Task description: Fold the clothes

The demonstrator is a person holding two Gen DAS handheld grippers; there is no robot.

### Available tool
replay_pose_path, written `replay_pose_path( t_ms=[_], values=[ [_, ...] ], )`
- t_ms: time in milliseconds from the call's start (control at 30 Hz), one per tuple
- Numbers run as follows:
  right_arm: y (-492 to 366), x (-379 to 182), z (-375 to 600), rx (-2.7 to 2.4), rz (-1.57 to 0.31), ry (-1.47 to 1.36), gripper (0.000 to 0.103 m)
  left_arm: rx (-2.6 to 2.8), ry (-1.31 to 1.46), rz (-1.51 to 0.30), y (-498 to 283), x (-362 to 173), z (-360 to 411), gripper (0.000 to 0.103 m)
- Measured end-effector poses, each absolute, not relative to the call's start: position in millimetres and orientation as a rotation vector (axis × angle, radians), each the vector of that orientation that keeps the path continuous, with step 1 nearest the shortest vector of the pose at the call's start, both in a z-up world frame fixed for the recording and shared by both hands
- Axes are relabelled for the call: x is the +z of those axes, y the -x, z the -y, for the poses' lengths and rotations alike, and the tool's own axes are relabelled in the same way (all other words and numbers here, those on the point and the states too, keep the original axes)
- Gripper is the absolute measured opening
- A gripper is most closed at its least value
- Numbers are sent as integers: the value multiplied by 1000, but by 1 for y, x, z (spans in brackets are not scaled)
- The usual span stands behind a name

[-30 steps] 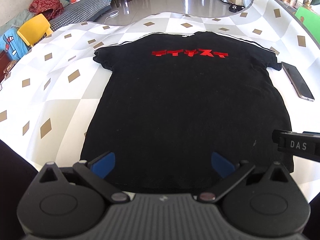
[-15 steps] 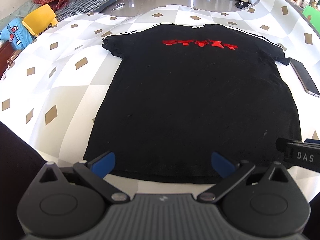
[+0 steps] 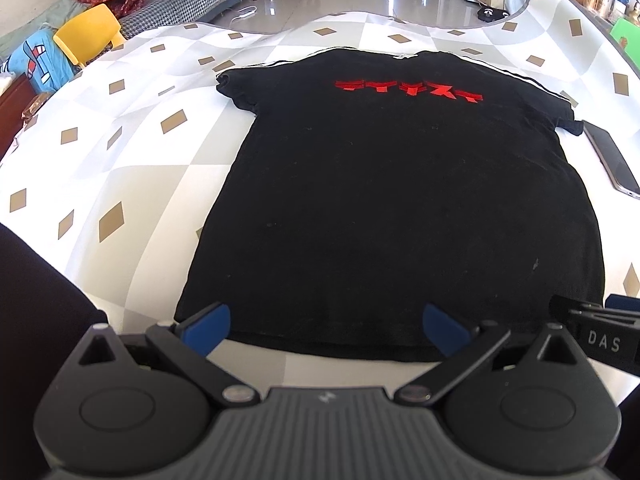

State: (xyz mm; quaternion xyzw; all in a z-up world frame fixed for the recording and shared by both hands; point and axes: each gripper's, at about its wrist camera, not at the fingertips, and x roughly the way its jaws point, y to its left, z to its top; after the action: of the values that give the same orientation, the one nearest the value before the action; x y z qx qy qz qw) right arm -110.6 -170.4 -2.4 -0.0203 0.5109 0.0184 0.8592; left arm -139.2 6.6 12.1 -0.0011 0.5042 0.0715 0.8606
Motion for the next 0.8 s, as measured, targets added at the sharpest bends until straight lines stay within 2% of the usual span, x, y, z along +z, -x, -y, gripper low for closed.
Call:
replay_pose_path(
  t_ms=[800],
  values=[
    [113,0,166,23,-1044,59,61,155,7,-993,144,25,-8,103]
  ],
)
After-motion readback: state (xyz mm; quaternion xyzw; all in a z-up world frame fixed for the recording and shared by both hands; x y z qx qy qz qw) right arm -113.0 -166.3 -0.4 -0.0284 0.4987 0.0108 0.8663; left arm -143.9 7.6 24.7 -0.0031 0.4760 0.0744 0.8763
